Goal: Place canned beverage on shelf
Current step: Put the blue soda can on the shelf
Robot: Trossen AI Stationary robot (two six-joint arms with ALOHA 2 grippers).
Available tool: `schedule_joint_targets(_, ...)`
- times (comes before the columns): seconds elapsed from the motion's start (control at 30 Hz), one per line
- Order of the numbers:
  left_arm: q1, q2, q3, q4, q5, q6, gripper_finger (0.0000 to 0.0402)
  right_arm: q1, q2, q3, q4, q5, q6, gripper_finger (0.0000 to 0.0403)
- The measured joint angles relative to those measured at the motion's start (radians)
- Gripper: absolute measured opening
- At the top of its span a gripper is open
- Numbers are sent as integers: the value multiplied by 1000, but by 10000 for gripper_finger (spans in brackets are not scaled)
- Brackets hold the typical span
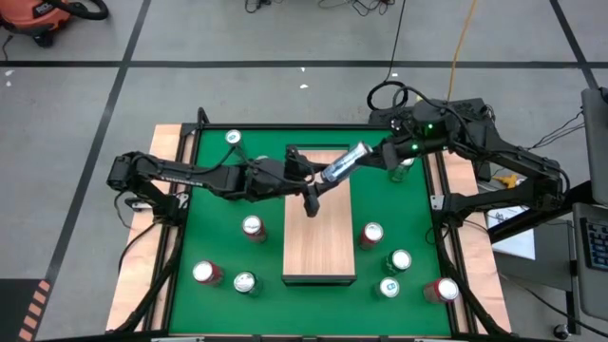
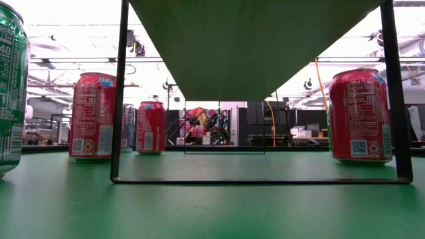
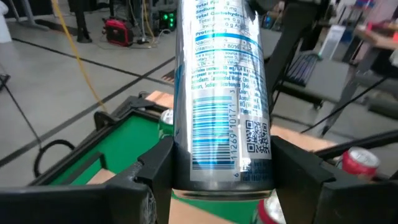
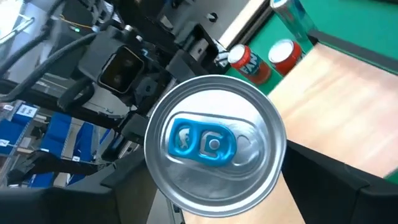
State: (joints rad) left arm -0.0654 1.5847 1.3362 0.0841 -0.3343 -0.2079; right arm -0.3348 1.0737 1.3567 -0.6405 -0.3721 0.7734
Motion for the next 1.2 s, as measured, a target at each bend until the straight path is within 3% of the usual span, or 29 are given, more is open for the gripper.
schedule_joint_targets(0.4, 2, 0, 0, 149, 95, -95, 201, -6, -24, 0, 159, -1, -60, 309)
schedule_joint_targets(0.77, 2, 0, 0, 297, 160, -180, 201, -12, -28, 0, 302, -1, -127, 372)
schedule_joint_targets(1.2, -3, 0, 0, 378, 189, -257, 201, -13, -31, -1, 382, -91, -234, 354)
